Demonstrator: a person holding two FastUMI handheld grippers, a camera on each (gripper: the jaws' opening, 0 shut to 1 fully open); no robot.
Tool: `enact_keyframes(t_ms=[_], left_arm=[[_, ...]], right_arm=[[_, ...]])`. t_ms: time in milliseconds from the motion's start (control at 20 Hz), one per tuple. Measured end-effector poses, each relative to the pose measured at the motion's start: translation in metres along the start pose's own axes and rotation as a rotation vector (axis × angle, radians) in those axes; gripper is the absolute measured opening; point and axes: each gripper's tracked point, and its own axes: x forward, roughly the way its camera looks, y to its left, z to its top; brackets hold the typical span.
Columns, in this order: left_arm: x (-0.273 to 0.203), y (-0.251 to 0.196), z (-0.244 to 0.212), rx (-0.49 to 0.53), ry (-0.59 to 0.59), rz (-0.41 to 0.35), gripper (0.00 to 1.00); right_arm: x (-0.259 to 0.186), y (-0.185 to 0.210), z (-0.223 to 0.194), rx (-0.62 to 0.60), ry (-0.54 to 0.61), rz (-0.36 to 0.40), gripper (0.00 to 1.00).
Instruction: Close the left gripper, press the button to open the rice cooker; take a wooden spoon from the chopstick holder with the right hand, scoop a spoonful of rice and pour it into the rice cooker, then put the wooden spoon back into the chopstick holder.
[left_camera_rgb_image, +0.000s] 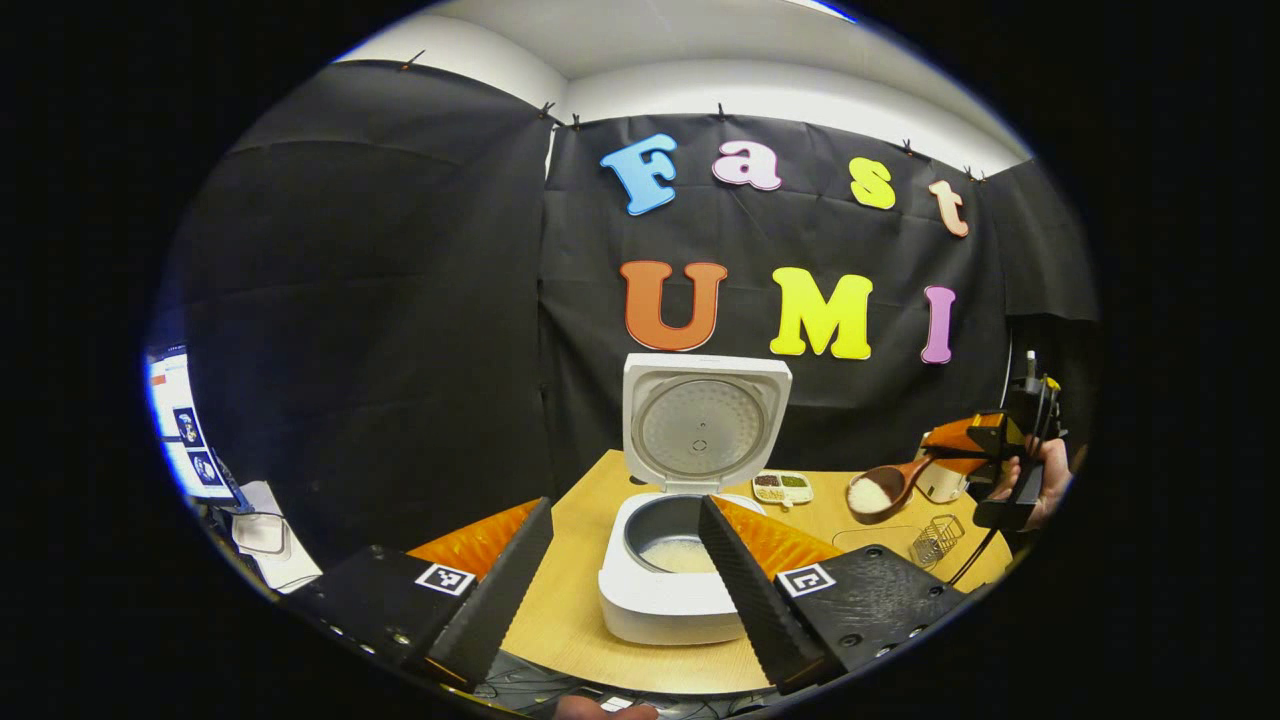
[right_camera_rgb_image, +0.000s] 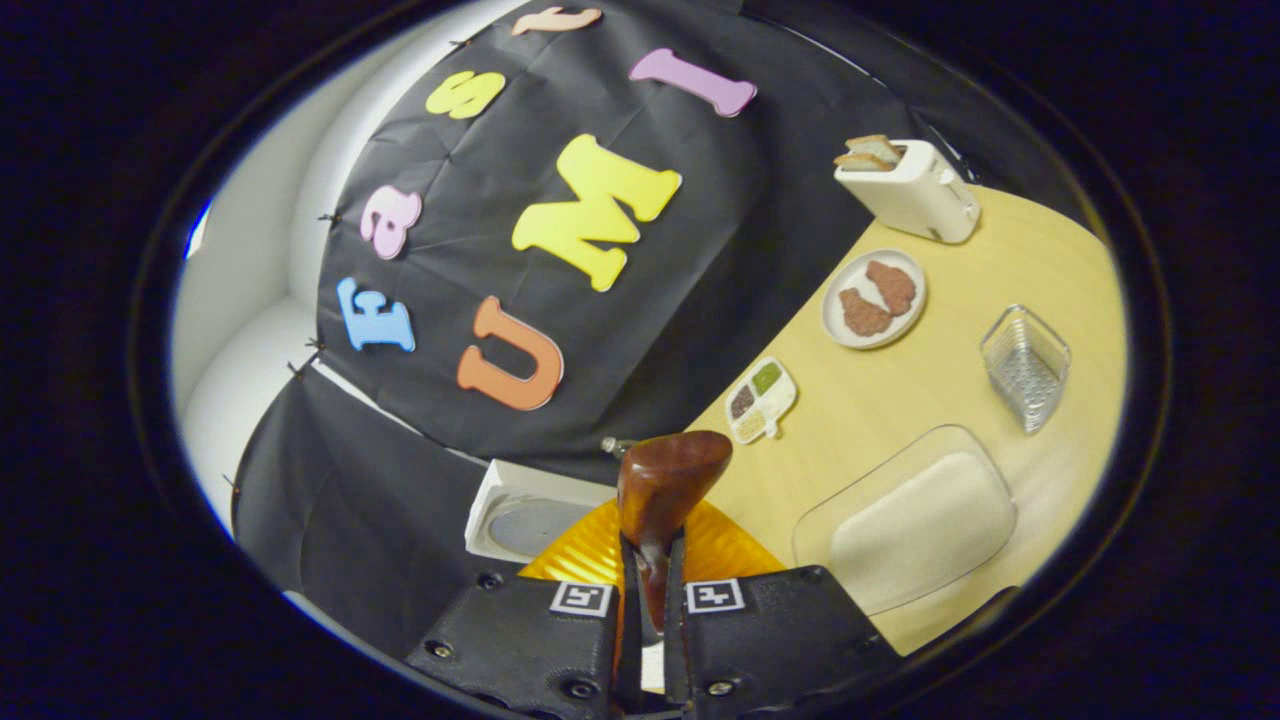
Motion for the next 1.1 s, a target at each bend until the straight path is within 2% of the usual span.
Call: enact_keyframes(t_ms=[150, 250, 450, 800, 950, 1100], left_arm=[[-0.005, 0.017, -0.002, 0.012, 0.0, 0.0, 0.94], [-0.008, 0.029, -0.004, 0.025, 0.004, -0.004, 0.94], [-0.014, 0.047, -0.012, 0.033, 0.02, 0.0, 0.94], [-0.017, 0.059, -0.019, 0.038, 0.03, 0.001, 0.94], [-0.019, 0.061, -0.022, 0.046, 0.037, -0.003, 0.95], [-0.02, 0.061, -0.022, 0.043, 0.037, -0.006, 0.95]], right_arm=[[0.043, 0.029, -0.035, -0.039, 0.046, 0.038, 0.13], [0.069, 0.038, -0.058, -0.083, 0.073, 0.028, 0.14], [0.111, 0.046, -0.093, -0.256, 0.094, -0.018, 0.14], [0.133, 0.061, -0.121, -0.532, 0.065, -0.079, 0.14], [0.138, 0.073, -0.124, -0.691, 0.043, -0.081, 0.14], [0.139, 0.092, -0.13, -0.877, 0.017, -0.052, 0.14]])
